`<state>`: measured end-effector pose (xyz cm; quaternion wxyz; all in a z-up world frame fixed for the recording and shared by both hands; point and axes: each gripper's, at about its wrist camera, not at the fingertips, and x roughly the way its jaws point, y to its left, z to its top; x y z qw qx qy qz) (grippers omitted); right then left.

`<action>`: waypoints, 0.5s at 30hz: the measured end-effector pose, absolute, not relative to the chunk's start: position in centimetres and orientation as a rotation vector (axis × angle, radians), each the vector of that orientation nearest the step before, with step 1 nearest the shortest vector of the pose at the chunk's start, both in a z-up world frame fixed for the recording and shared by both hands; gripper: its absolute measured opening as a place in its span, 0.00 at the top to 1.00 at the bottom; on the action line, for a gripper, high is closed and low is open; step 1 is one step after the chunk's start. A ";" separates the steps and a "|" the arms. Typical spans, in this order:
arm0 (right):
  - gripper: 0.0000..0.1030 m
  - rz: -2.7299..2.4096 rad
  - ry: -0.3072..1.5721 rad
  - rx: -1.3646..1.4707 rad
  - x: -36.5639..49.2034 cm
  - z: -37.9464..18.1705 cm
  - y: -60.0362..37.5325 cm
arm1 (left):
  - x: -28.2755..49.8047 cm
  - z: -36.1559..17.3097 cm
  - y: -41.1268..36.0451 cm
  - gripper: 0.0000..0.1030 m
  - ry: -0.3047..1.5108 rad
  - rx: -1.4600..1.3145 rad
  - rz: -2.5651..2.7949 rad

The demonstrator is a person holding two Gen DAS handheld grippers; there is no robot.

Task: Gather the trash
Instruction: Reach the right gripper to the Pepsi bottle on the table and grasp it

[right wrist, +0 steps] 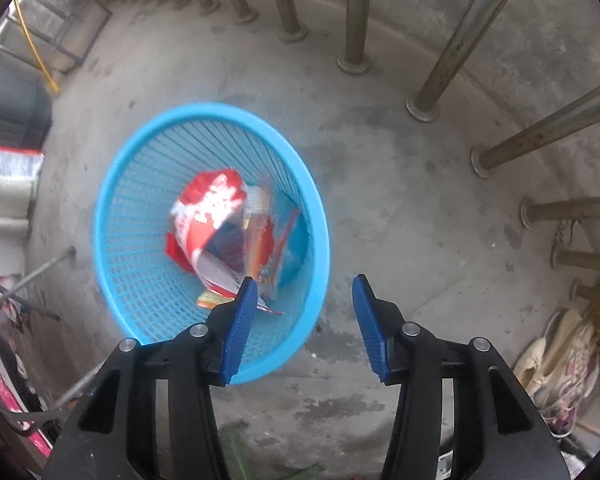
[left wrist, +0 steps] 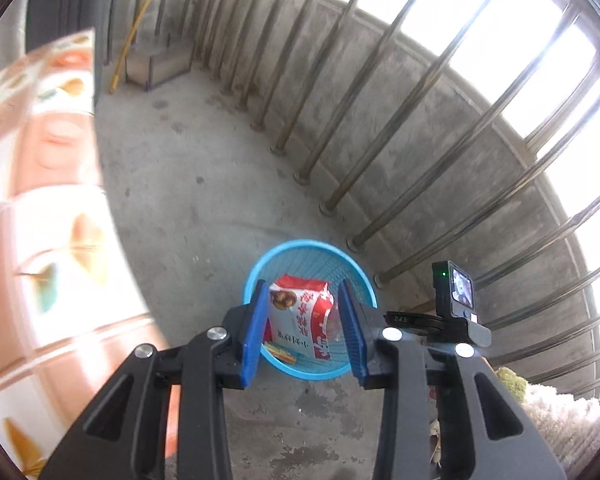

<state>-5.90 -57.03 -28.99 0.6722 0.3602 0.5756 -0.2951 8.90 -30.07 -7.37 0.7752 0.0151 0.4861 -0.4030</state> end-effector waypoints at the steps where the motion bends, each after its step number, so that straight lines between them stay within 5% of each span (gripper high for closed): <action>1: 0.54 -0.669 1.284 0.815 -6.0 -28.4 -57.0 | 8.9 -6.9 -29.4 0.67 1.041 0.021 -0.870; 7: 0.50 -0.634 1.159 0.788 -5.6 -22.7 -55.0 | 9.1 -3.8 -24.2 0.66 0.951 -0.058 -0.847; 15: 0.37 -0.291 0.976 0.598 2.2 -11.5 -43.3 | 8.4 2.6 -13.4 0.42 0.753 -0.147 -0.705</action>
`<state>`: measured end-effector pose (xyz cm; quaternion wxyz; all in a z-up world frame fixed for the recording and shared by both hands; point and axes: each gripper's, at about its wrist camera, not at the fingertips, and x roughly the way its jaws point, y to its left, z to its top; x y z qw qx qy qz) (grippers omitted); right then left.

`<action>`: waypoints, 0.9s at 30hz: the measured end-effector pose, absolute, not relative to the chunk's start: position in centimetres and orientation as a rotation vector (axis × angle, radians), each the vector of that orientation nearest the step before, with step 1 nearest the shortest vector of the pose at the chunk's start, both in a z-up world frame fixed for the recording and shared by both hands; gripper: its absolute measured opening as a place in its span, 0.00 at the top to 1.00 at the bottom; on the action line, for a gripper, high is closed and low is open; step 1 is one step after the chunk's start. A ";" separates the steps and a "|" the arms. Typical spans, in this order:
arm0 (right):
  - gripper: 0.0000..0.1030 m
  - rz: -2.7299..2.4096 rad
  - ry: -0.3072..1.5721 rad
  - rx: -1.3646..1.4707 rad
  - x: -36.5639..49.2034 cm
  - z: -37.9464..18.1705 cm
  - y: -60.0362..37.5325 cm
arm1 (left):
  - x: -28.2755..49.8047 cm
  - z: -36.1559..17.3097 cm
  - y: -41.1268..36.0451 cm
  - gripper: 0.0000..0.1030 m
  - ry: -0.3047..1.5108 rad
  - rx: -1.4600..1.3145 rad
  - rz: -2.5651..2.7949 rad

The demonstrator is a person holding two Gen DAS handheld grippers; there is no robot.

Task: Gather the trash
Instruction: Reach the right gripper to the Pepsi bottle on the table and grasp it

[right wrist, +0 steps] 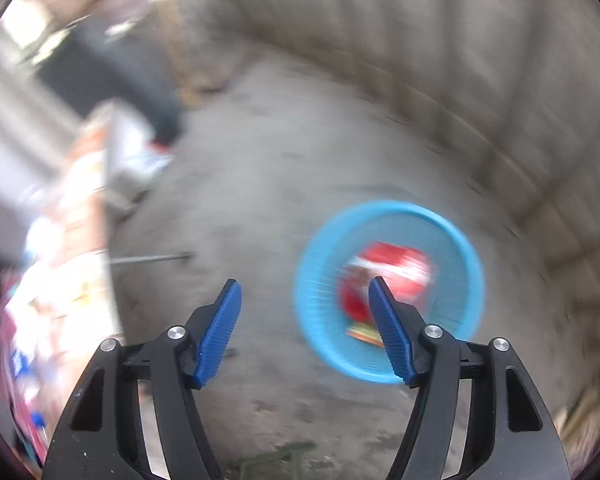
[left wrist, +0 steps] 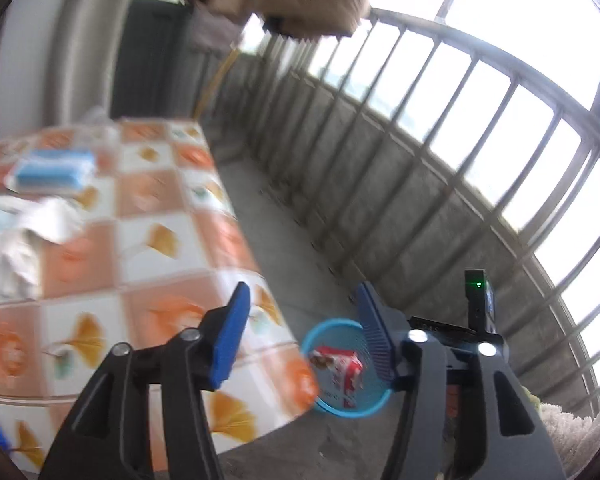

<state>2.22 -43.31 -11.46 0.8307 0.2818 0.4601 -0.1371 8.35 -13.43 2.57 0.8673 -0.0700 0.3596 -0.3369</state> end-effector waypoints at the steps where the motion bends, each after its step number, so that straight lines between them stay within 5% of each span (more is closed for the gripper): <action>1: 0.34 -0.228 0.954 0.564 3.5 -10.0 -41.5 | 8.1 3.5 -11.2 0.41 0.717 -0.155 -0.655; 7: 0.27 0.142 0.866 0.480 9.0 -3.9 -29.9 | 7.3 5.1 0.5 0.31 0.628 -0.218 -0.426; 15: 0.27 0.582 0.964 0.458 15.3 -3.2 -13.6 | 6.3 1.4 14.7 0.29 0.685 -0.352 -0.030; 27: 0.27 0.788 1.110 -0.009 18.4 -5.7 5.8 | 5.1 -1.1 21.7 0.29 0.716 -0.424 0.206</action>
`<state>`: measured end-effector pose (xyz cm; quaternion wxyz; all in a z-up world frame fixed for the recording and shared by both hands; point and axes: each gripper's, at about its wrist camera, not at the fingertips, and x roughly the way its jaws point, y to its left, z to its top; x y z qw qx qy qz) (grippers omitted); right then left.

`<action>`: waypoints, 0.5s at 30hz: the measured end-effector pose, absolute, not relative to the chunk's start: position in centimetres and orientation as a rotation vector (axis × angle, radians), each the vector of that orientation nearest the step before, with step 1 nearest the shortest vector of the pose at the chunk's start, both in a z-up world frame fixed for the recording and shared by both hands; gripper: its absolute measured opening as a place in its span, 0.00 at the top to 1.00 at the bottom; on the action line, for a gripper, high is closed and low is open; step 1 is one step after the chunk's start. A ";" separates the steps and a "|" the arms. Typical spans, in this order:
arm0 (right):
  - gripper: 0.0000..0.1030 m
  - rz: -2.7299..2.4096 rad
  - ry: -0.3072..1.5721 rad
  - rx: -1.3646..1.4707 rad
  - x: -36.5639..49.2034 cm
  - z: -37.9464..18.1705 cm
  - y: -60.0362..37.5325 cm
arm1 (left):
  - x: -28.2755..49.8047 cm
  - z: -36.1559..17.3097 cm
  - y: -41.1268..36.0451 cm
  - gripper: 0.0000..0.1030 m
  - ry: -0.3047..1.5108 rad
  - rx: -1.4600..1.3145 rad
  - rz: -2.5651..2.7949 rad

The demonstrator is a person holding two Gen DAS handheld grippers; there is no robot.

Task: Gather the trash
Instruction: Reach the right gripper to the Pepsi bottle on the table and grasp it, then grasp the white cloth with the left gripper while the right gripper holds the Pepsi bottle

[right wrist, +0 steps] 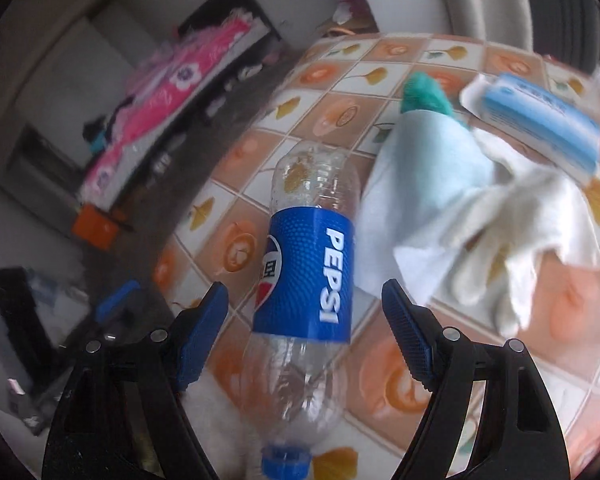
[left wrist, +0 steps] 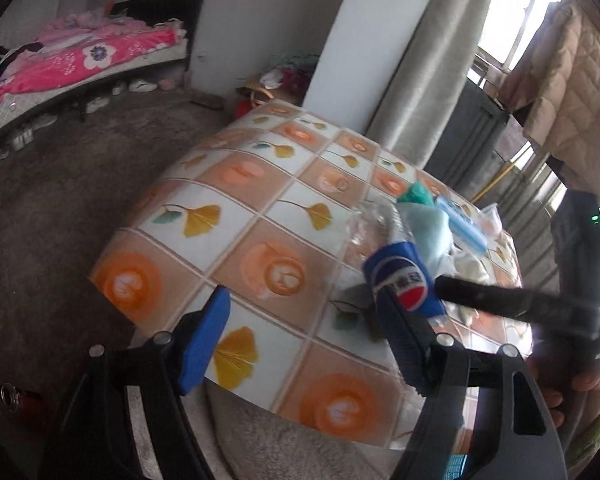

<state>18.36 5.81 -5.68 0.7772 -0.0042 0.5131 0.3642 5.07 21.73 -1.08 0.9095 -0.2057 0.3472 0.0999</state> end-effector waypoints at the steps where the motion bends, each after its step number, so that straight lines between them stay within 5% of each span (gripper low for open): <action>1: 0.27 0.777 1.112 -0.042 18.4 -6.0 6.4 | 5.1 -1.1 22.1 0.29 0.716 -0.428 0.213; 3: 0.28 0.790 1.128 -0.085 18.4 -6.7 7.1 | 5.1 -1.3 22.6 0.29 0.714 -0.431 0.220; 5: 0.42 0.798 1.150 -0.117 18.4 -7.7 7.9 | 5.3 -1.4 22.8 0.29 0.712 -0.429 0.223; 15: 0.44 0.869 1.121 -0.288 12.5 -7.1 3.8 | 6.4 -2.4 22.1 0.29 0.729 -0.456 0.149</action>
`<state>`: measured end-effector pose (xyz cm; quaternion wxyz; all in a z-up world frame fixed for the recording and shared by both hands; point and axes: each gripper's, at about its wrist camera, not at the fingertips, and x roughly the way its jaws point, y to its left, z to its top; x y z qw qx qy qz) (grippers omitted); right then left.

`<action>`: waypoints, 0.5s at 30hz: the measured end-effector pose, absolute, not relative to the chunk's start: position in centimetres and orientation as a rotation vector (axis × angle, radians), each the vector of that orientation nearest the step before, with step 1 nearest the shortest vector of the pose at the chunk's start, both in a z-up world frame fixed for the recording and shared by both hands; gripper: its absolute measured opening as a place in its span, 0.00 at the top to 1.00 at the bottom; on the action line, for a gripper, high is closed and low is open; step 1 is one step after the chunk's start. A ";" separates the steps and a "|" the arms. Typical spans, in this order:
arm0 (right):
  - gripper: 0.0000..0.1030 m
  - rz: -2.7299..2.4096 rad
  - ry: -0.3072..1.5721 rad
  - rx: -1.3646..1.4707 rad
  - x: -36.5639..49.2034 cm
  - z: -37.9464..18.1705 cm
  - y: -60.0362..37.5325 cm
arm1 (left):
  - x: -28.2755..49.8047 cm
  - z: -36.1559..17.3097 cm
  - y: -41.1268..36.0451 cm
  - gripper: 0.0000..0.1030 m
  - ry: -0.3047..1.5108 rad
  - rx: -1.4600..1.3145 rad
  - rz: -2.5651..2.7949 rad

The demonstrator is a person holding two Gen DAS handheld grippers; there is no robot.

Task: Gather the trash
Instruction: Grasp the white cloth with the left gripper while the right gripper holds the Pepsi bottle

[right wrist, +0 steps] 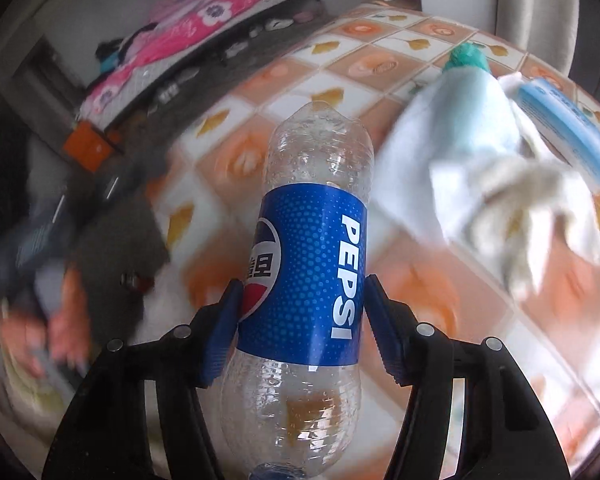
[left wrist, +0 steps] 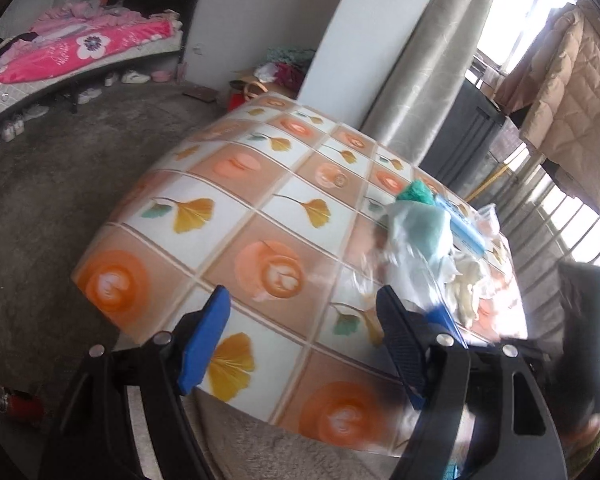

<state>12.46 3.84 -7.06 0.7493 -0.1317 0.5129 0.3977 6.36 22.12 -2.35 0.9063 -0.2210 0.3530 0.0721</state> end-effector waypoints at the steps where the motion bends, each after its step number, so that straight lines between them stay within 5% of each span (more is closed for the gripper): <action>1: 0.44 0.864 1.115 -0.302 11.8 -7.0 2.9 | 6.7 -2.4 21.8 0.29 0.733 -0.454 0.134; 15: 0.44 0.416 1.135 -0.044 12.3 -6.4 -16.3 | 12.7 -1.0 15.2 0.35 0.708 -0.441 -0.125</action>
